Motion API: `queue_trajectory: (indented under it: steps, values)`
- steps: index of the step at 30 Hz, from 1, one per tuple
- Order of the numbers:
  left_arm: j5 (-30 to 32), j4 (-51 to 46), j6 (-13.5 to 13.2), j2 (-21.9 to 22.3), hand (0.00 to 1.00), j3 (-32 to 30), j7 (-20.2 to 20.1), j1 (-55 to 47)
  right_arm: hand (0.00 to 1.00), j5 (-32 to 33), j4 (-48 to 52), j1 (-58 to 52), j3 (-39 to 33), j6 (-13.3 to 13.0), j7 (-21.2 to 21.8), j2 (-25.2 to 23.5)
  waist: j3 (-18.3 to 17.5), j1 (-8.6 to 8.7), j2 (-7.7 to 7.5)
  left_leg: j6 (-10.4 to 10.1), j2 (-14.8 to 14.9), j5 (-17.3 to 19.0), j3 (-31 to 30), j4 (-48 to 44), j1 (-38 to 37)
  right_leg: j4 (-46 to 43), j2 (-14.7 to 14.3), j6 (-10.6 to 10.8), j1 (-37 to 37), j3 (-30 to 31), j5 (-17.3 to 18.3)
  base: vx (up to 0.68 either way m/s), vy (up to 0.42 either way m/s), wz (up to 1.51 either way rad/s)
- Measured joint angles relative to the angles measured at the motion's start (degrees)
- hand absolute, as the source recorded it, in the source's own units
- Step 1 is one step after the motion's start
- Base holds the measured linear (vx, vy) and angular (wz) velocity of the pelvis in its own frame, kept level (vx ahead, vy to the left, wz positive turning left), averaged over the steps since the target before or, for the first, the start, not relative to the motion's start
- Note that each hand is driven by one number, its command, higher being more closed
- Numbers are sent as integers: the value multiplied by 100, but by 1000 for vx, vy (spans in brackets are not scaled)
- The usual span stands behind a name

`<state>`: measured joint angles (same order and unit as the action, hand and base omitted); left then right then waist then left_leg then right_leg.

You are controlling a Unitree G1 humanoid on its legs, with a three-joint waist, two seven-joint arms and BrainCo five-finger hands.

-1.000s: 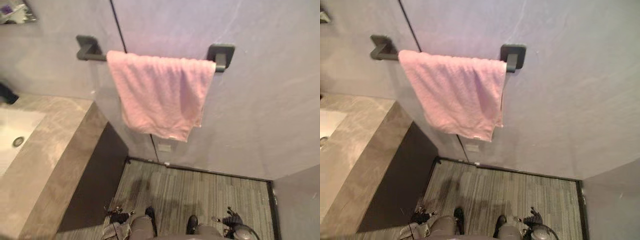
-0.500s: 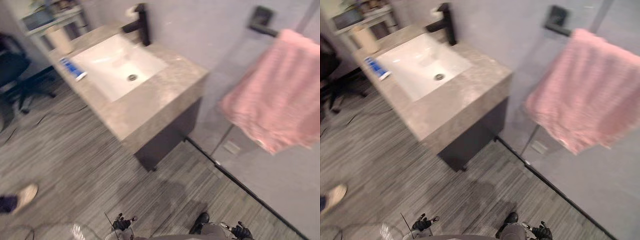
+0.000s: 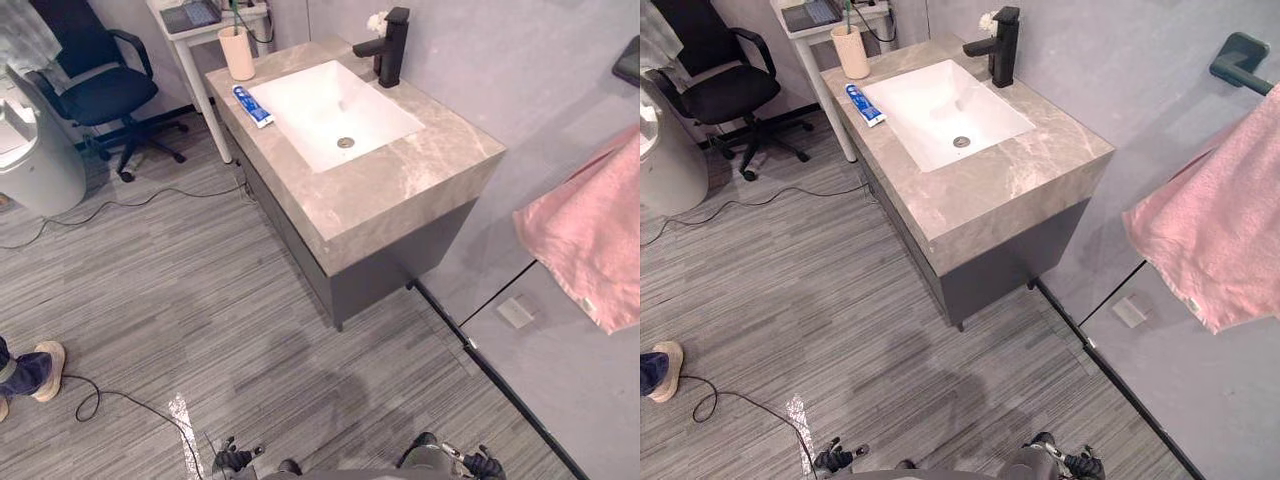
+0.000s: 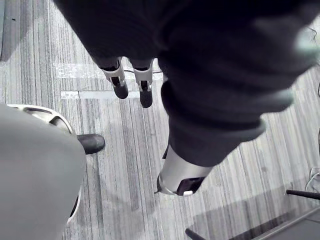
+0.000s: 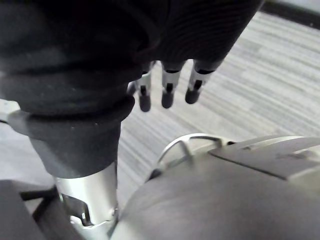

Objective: Organize washtable

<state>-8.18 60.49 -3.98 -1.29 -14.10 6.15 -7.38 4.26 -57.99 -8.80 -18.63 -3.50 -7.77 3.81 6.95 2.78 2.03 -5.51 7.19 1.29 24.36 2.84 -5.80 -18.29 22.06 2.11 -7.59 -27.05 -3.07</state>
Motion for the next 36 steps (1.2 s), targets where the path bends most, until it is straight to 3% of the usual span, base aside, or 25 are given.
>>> queue_trajectory:
  steps: [1,3,4,5,7,8,10,14,16,19,22,31,32,34,36]
  values:
    - [12,1,-8,-26,0,-17,36,-6,0,41,40,-22,-8,2,-2,-31,9,14,-37,5,46,5,-198,-51,39,-102,-202,5,-1,913,175,-103,-66,62]
    - [64,15,-2,-97,0,-17,38,-8,0,108,36,-55,-17,-13,-3,-92,2,45,-72,-40,119,17,-551,-124,161,-222,-424,157,54,1608,348,-108,-139,77]
    - [119,18,3,-132,0,-20,36,-14,0,137,25,-59,-55,-13,-5,-113,-13,40,-108,-108,191,-55,-756,-95,211,-233,-551,275,97,1832,440,-94,-160,66]
    - [167,20,7,-151,0,-19,35,-18,0,111,15,-65,-46,-14,-1,-116,-10,44,-107,-135,225,-112,-847,-62,220,-190,-618,248,145,1891,533,-55,-175,48]
    - [305,32,4,-301,0,14,5,-11,0,-132,-24,-85,184,-14,14,-158,-56,60,-317,-270,252,-397,-1042,95,297,376,-817,262,417,2329,1324,-29,-221,36]
    - [334,71,4,-311,0,28,2,29,0,-267,-28,-58,220,-13,28,-173,-50,75,-347,-306,280,-451,-1109,145,309,449,-883,579,423,2411,1318,-21,-248,21]
    - [378,103,8,-308,0,72,6,71,0,-496,-23,-42,371,-38,28,-85,-52,87,-300,-210,280,-558,-1456,244,311,434,-1050,562,342,2413,1286,16,-175,0]
    - [421,243,0,-166,0,124,9,176,0,-607,-145,-47,559,-71,39,-23,-126,124,-292,-209,330,-559,-1462,245,316,463,-1124,611,390,2378,1254,42,-52,0]
    - [410,256,-7,-183,0,122,4,194,0,-609,-207,-41,658,-99,42,-47,-217,111,-356,-210,322,-560,-1481,244,333,545,-1120,612,415,2374,1234,43,12,1]
    - [259,323,-2,-296,0,106,3,181,0,-602,-373,-40,794,-120,63,-110,-336,104,-596,-212,310,-561,-1506,244,346,660,-1117,600,477,2352,1219,46,13,4]
    - [201,372,6,-360,0,84,3,176,0,-578,-542,-44,795,-125,149,-150,-397,110,-684,-212,297,-561,-1619,244,313,801,-1112,576,650,2280,1205,33,9,16]
    - [201,434,-2,-334,0,-102,-119,182,0,-379,-633,-43,785,-143,300,-114,-397,108,-649,-240,297,-582,-1840,214,376,746,-1100,499,730,2053,1318,-17,-3,14]
    - [198,423,-4,-339,0,-173,-119,189,0,-379,-634,-26,784,-143,301,-124,-379,120,-678,-261,291,-566,-1877,58,476,686,-1098,468,717,2056,1386,-47,-16,51]
    - [72,187,-23,-458,0,-376,-106,263,0,-378,-609,51,786,-143,302,-232,-119,101,-921,-305,266,-403,-1978,-1199,1167,415,-1077,309,733,2063,1541,-113,-35,70]
    - [-136,81,-40,-481,0,-663,-50,252,0,-377,-587,77,774,-138,300,-238,48,31,-899,-265,430,-361,-1955,-1776,1499,262,-1116,299,840,1890,1573,-102,-32,59]
